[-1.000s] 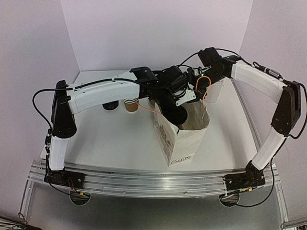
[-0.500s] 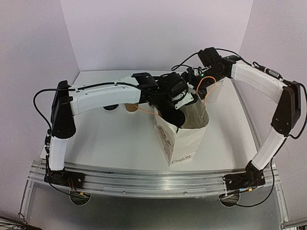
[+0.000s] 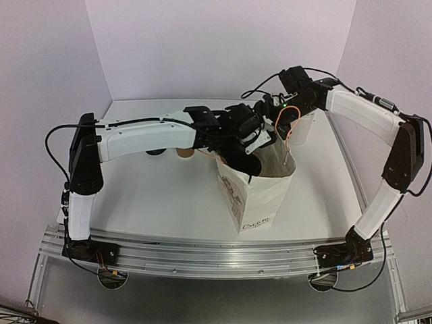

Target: Pack the takeout coffee

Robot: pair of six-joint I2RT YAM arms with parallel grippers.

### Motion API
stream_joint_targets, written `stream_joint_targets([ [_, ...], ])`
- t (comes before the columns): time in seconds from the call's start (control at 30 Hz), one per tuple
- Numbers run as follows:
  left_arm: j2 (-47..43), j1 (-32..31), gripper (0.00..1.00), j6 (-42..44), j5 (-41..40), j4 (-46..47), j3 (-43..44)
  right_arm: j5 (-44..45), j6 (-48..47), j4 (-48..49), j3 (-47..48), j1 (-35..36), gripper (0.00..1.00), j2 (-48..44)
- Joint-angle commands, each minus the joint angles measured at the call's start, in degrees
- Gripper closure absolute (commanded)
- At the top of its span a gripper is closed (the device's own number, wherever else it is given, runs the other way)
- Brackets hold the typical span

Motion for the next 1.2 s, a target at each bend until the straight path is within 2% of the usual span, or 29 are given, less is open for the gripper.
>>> stream_joint_targets([
  [0.0,1.25,1.88,0.91,-5.36,8.75,-5.97,-8.68,-1.52,-1.62,-0.18,-0.37,0.41,0.18,-4.8],
  [0.13,-1.63,1.71,0.87,-6.41,15.05,-5.21,-13.88,-0.93,-1.66,-0.12,-0.96,0.4,0.17,-5.67],
  [0.23,-2.18,1.48,0.86,-5.8,11.19,-4.02,-15.1,-0.81,-1.6,-0.18,-1.27,0.39,0.17,-5.99],
  [0.3,-0.96,1.49,0.84,-4.09,9.39,-4.33,-12.99,-0.66,-1.5,-0.13,-1.44,0.4,0.17,-6.09],
  [0.6,2.8,0.03,0.81,-0.09,5.9,-3.93,-10.75,-0.1,-1.69,-0.2,-1.32,0.39,0.17,-6.5],
  [0.7,2.36,-0.01,0.75,0.27,3.06,-3.08,-9.91,0.26,-2.07,-0.16,-1.91,0.38,0.17,-7.36],
  [0.8,0.82,0.57,0.63,3.9,-0.04,-1.6,-7.06,0.13,-2.48,-0.18,-1.04,0.41,0.16,-7.31],
  [0.87,-0.23,0.79,0.56,7.54,-0.22,-0.37,-4.51,-0.03,-2.72,-0.19,0.26,0.39,0.16,-6.79],
  [1.0,-0.43,0.88,0.49,12.03,0.67,-0.98,2.16,-0.11,-2.65,-0.2,2.13,0.38,0.16,-5.87],
  [1.17,0.17,0.82,0.38,10.1,3.78,-5.05,6.03,-0.29,-2.72,-0.15,3.45,0.4,0.16,-5.55],
])
